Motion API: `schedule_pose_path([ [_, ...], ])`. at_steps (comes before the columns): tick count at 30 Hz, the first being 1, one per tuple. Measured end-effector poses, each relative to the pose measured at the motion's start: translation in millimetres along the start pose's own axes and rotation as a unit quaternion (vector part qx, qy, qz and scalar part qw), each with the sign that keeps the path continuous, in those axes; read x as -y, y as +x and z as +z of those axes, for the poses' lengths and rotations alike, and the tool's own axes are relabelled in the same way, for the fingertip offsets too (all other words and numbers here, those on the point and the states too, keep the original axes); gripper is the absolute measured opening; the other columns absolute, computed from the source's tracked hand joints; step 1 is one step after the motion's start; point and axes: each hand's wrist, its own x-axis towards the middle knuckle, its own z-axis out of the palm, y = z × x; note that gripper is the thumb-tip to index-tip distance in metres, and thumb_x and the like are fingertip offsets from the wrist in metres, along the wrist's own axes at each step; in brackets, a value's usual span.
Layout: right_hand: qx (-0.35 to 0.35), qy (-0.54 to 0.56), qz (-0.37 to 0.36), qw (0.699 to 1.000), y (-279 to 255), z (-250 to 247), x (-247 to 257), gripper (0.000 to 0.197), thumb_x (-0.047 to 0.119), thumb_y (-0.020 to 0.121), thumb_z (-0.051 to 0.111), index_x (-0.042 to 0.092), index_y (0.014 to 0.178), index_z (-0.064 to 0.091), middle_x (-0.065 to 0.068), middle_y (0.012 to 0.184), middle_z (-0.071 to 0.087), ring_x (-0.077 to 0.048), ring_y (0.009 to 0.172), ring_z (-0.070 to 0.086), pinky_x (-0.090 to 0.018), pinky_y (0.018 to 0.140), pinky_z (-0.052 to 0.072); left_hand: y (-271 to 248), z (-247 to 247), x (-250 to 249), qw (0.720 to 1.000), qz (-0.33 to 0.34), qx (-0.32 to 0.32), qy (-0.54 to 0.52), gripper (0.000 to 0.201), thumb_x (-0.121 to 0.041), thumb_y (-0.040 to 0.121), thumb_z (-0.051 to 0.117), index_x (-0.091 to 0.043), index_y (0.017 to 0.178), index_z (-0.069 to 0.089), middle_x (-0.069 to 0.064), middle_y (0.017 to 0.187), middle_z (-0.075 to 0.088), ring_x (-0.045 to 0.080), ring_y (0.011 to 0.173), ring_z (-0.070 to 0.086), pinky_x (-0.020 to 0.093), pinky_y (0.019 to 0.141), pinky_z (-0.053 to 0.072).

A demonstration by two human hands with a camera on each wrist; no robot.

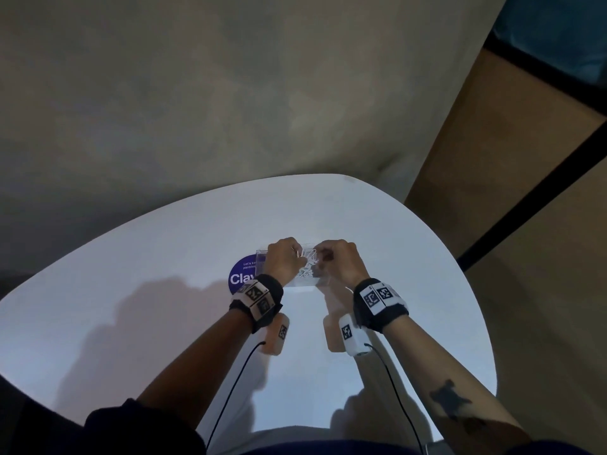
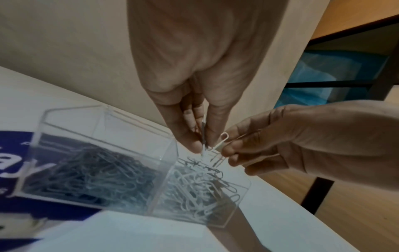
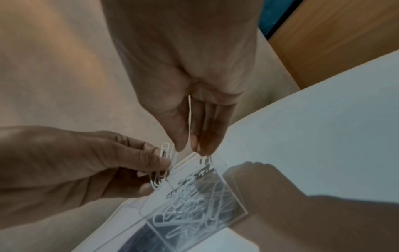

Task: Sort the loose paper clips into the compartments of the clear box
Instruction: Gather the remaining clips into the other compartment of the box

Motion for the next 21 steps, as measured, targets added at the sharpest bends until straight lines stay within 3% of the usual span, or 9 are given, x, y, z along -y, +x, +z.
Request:
schedule_pose_path([
  [2, -0.037, 0.019, 0.008, 0.999, -0.2, -1.0, -5.5, 0.020, -0.008, 0.080, 0.062, 0.008, 0.080, 0.074, -0.005, 0.075, 0.073, -0.015, 0.069, 0.069, -0.018, 0.071, 0.055, 3.7, 6.7, 0.9, 0.999, -0.008, 0.005, -0.033, 0.016, -0.006, 0.075, 0.073, -0.016, 0.072, 0.060, -0.001, 0.069, 0.059, 0.021, 0.066, 0.062, 0.034, 0.065, 0.058],
  [4, -0.068, 0.029, 0.024, 0.997, 0.6, -3.4, -11.8, 0.020, 0.000, 0.081, 0.063, 0.017, 0.079, 0.075, 0.003, 0.076, 0.073, -0.014, 0.077, 0.070, -0.021, 0.078, 0.054, 4.6, 12.6, 1.8, 0.999, -0.006, 0.019, -0.034, 0.013, -0.010, 0.077, 0.076, -0.013, 0.085, 0.066, 0.003, 0.077, 0.064, 0.018, 0.067, 0.061, 0.026, 0.063, 0.055],
  [7, -0.091, 0.051, 0.051, 0.993, 4.8, -10.8, -19.8, 0.014, 0.009, 0.083, 0.068, 0.020, 0.079, 0.074, 0.007, 0.076, 0.072, -0.013, 0.079, 0.069, -0.024, 0.081, 0.053, 3.8, 15.0, 8.1, 1.000, 0.015, 0.019, -0.018, 0.017, -0.022, 0.082, 0.070, -0.015, 0.098, 0.071, 0.004, 0.091, 0.073, 0.017, 0.080, 0.066, 0.027, 0.075, 0.052],
  [11, -0.073, 0.139, 0.146, 0.977, 18.1, -17.7, -32.1, 0.005, 0.021, 0.085, 0.070, 0.018, 0.083, 0.074, 0.004, 0.081, 0.074, -0.016, 0.078, 0.069, -0.035, 0.086, 0.057, -0.3, -9.2, 22.3, 0.995, 0.050, -0.082, -0.026, 0.013, -0.021, 0.086, 0.058, -0.020, 0.082, 0.071, -0.005, 0.078, 0.073, 0.017, 0.076, 0.068, 0.027, 0.073, 0.051],
  [14, -0.029, 0.169, 0.219, 0.961, 32.7, -12.0, -42.6, 0.024, 0.037, 0.087, 0.067, 0.014, 0.079, 0.070, -0.009, 0.087, 0.076, -0.028, 0.091, 0.072, -0.047, 0.093, 0.057, 0.8, -30.5, 42.0, 0.979, 0.030, -0.199, -0.018, 0.013, -0.021, 0.087, 0.056, -0.016, 0.084, 0.067, 0.002, 0.080, 0.071, 0.026, 0.081, 0.066, 0.032, 0.071, 0.049],
  [16, 0.002, 0.169, 0.229, 0.958, 37.1, -8.4, -39.5, 0.033, 0.039, 0.090, 0.066, 0.013, 0.070, 0.065, -0.014, 0.082, 0.074, -0.030, 0.082, 0.070, -0.045, 0.086, 0.058, 9.7, -37.0, 58.8, 0.977, -0.035, -0.210, -0.015, 0.020, -0.024, 0.089, 0.055, -0.010, 0.098, 0.066, 0.009, 0.099, 0.070, 0.031, 0.093, 0.064, 0.034, 0.079, 0.046],
  [18, 0.018, 0.197, 0.234, 0.952, 37.9, -6.9, -32.9, 0.042, 0.033, 0.093, 0.067, 0.015, 0.056, 0.058, -0.010, 0.064, 0.063, -0.025, 0.060, 0.057, -0.036, 0.064, 0.051, 19.6, -40.8, 73.2, 0.976, -0.130, -0.164, -0.051, 0.033, -0.030, 0.093, 0.051, -0.005, 0.111, 0.062, 0.011, 0.114, 0.065, 0.032, 0.105, 0.060, 0.032, 0.084, 0.042],
  [20, 0.023, 0.225, 0.231, 0.946, 40.1, -3.7, -34.5, 0.046, 0.024, 0.093, 0.069, 0.015, 0.051, 0.052, -0.003, 0.052, 0.049, -0.019, 0.050, 0.044, -0.027, 0.054, 0.038, 24.7, -39.7, 85.8, 0.977, -0.163, -0.103, -0.087, 0.035, -0.026, 0.097, 0.046, 0.001, 0.116, 0.057, 0.018, 0.111, 0.064, 0.034, 0.101, 0.060, 0.034, 0.081, 0.042],
  [21, 0.024, 0.250, 0.227, 0.941, 41.5, -2.1, -36.1, 0.038, 0.019, 0.092, 0.070, 0.010, 0.059, 0.054, -0.004, 0.054, 0.045, -0.018, 0.049, 0.040, -0.025, 0.052, 0.034, 28.8, -39.2, 92.3, 0.984, -0.151, -0.060, -0.072, 0.028, -0.018, 0.097, 0.045, 0.002, 0.116, 0.054, 0.020, 0.105, 0.065, 0.034, 0.094, 0.061, 0.036, 0.077, 0.044],
])
